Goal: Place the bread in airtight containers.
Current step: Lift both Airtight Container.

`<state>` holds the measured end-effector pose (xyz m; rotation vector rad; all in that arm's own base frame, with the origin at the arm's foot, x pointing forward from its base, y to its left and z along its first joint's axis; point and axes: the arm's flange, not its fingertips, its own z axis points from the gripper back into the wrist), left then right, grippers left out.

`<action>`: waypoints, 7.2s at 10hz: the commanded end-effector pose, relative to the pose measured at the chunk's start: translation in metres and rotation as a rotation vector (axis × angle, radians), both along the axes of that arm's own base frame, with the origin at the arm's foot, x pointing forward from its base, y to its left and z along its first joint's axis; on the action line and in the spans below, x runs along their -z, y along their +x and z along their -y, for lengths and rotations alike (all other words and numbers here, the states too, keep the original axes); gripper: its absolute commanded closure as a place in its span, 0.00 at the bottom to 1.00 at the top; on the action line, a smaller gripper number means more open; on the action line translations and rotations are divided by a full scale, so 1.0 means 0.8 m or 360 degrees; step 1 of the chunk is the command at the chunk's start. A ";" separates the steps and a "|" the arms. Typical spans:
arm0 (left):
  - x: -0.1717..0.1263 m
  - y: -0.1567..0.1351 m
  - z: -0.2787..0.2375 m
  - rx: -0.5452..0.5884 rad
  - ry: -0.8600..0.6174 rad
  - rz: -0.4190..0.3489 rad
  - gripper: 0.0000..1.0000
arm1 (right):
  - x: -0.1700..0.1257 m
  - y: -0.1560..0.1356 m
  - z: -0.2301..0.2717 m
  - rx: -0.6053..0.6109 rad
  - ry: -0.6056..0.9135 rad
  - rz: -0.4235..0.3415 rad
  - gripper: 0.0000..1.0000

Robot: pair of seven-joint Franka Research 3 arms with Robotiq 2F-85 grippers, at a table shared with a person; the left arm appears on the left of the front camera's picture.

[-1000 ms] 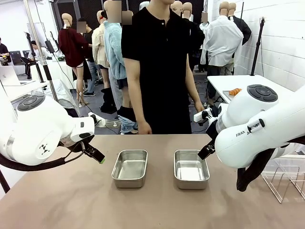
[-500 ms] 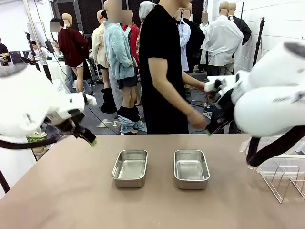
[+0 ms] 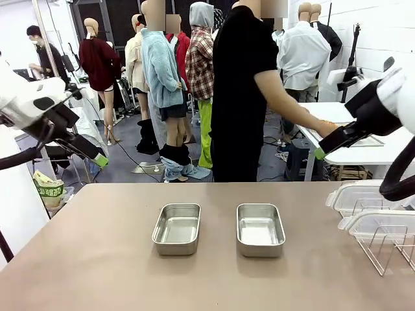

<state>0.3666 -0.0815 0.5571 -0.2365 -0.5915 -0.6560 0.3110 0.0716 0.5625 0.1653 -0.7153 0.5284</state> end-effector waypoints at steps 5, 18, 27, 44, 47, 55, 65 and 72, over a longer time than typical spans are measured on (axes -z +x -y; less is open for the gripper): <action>0.010 -0.004 0.000 0.0033 -0.0042 -0.0030 0.00 | 0.001 0.000 0.000 0.0000 0.0007 -0.0007 0.00; 0.010 -0.004 0.000 0.0033 -0.0042 -0.0030 0.00 | 0.001 0.000 0.000 0.0000 0.0007 -0.0007 0.00; 0.010 -0.004 0.000 0.0033 -0.0042 -0.0030 0.00 | 0.001 0.000 0.000 0.0000 0.0007 -0.0007 0.00; 0.073 0.044 0.100 -0.0336 -0.0165 -0.0362 0.00 | 0.088 0.100 -0.083 0.0504 -0.0007 -0.0344 0.00; 0.105 0.053 0.126 -0.0448 -0.0028 -0.0504 0.00 | 0.147 0.128 -0.086 0.0634 -0.0094 -0.0471 0.00; 0.139 0.070 0.171 -0.0539 -0.0007 -0.0575 0.00 | 0.169 0.137 -0.126 0.0686 -0.0077 -0.0618 0.00; 0.215 0.114 0.229 -0.0739 0.0373 -0.0669 0.00 | 0.265 0.210 -0.154 0.0908 -0.0187 -0.1032 0.00; 0.258 0.144 0.208 -0.1030 0.0295 -0.0785 0.00 | 0.295 0.240 -0.156 0.0981 -0.0190 -0.1113 0.00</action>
